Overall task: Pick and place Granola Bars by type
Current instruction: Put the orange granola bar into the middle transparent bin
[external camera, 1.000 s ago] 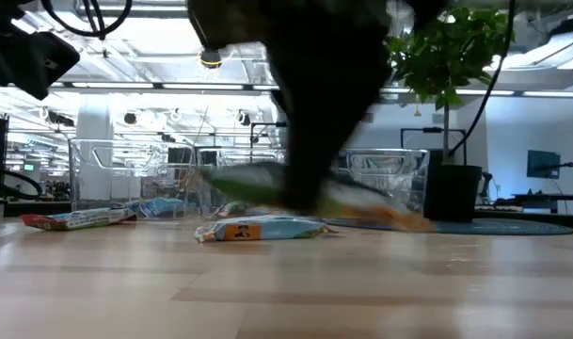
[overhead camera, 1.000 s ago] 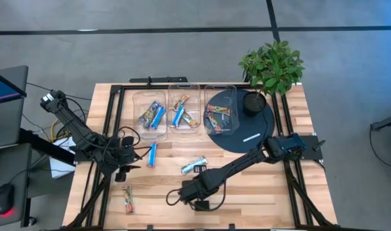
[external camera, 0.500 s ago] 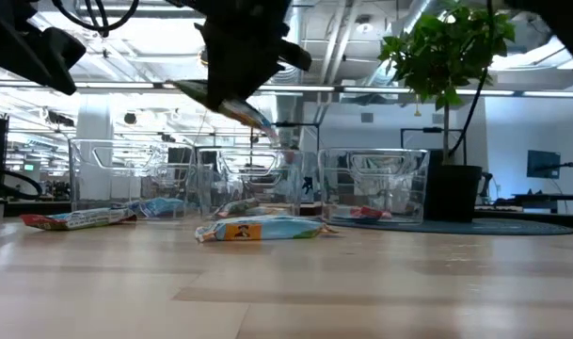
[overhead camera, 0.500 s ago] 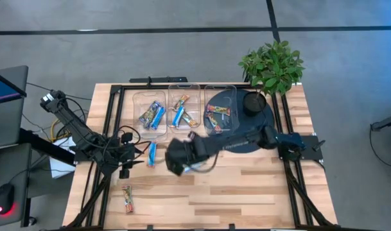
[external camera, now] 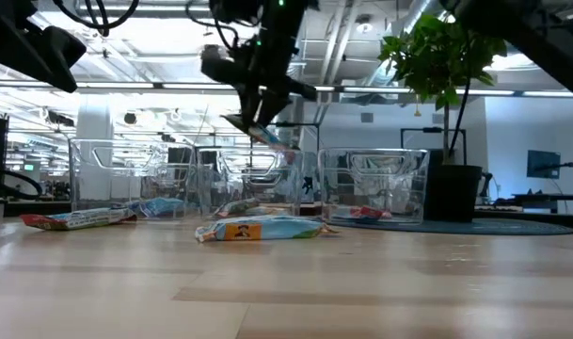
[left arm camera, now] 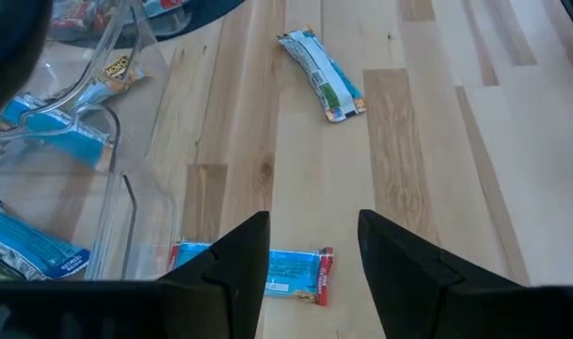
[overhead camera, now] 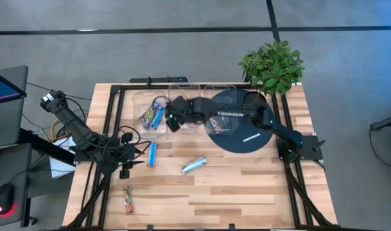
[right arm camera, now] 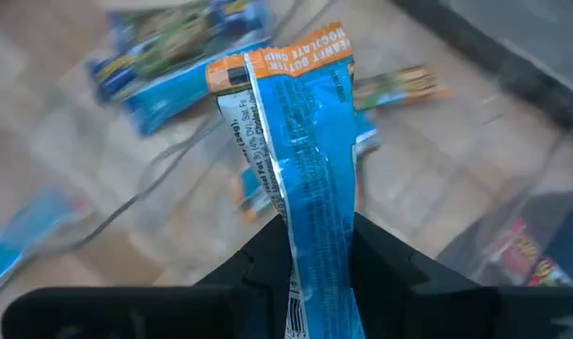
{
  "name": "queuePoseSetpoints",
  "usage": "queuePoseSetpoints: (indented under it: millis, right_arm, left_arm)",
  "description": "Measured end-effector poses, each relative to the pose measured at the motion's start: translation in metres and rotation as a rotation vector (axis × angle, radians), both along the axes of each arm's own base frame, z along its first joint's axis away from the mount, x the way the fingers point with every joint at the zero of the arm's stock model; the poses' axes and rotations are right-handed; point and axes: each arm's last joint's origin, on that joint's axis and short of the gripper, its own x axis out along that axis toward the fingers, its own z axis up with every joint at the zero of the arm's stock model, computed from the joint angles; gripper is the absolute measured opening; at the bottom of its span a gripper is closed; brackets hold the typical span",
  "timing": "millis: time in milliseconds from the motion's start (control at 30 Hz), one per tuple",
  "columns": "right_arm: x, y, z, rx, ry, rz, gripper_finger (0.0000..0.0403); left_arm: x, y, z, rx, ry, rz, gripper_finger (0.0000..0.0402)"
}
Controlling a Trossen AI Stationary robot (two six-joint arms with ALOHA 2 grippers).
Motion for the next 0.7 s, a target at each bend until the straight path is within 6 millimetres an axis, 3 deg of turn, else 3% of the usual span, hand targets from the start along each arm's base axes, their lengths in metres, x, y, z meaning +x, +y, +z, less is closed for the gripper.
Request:
queuePoseSetpoints:
  millis: [267,467,700]
  right_arm:
    - [-0.004,-0.034,0.0,-0.013,0.013,-0.034,0.0082]
    - [-0.002,-0.036,-0.005,-0.043,0.052,0.042,0.0098]
    - [0.002,-0.037,-0.003,-0.062,0.021,0.062,0.0157]
  left_arm:
    - [0.0,0.0,0.0,0.0,-0.001,0.002,0.0159]
    - [0.0,0.0,0.0,0.006,-0.007,0.008,0.0159]
    - [0.0,0.0,0.0,0.003,-0.007,0.01,0.0159]
